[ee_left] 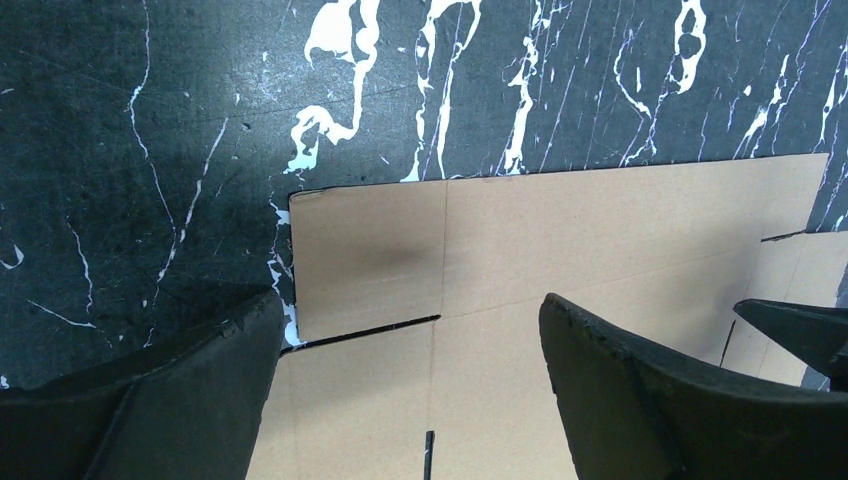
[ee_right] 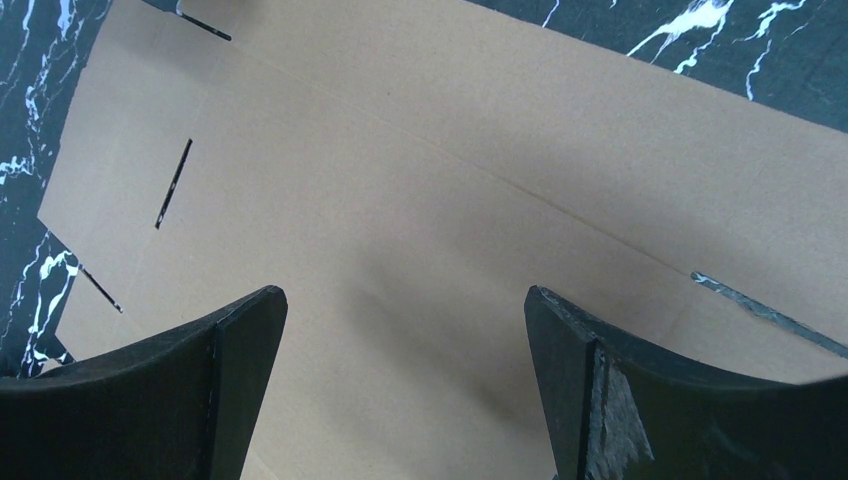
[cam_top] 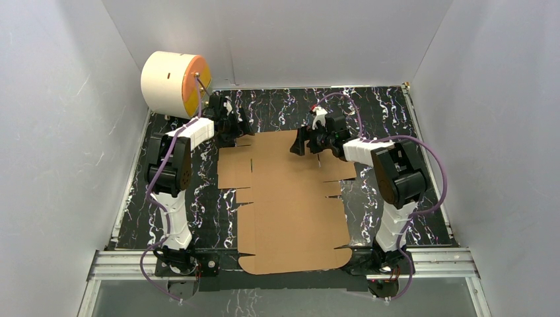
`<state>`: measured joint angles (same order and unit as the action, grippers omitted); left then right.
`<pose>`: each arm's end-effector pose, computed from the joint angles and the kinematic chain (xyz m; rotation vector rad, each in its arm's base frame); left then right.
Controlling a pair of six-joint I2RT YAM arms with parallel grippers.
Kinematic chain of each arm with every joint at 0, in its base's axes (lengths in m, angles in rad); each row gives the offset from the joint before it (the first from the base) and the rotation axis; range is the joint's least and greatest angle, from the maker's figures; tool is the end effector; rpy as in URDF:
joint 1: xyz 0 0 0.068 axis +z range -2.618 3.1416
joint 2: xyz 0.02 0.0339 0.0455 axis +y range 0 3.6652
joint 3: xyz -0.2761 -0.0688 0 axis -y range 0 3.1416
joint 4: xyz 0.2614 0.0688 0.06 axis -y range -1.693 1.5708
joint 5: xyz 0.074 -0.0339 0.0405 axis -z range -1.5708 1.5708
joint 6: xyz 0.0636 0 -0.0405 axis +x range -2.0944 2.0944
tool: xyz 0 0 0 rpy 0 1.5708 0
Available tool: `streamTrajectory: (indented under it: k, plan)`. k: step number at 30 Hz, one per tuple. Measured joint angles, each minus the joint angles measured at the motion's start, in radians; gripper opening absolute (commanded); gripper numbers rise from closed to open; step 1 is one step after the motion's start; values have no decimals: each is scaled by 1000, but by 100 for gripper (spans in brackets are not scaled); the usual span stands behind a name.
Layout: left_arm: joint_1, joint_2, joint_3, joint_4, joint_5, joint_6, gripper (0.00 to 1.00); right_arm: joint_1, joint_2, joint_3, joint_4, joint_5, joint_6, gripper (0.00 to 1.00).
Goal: Fold the paper box
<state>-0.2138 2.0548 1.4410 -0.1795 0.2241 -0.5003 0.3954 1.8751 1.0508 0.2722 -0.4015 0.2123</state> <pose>0.4779 -0.1182 0.1594 -0.2352 2.4120 -0.6018 0.3938 0.1913 0.1563 -0.4420 2.1289 0.7805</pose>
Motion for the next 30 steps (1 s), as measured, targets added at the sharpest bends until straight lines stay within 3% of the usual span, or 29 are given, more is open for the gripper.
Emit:
streamTrajectory:
  k: [30]
  plan:
    - [26, -5, 0, 42, 107, -99, 95, 19, 37, -32, 76, 15, -6, 99]
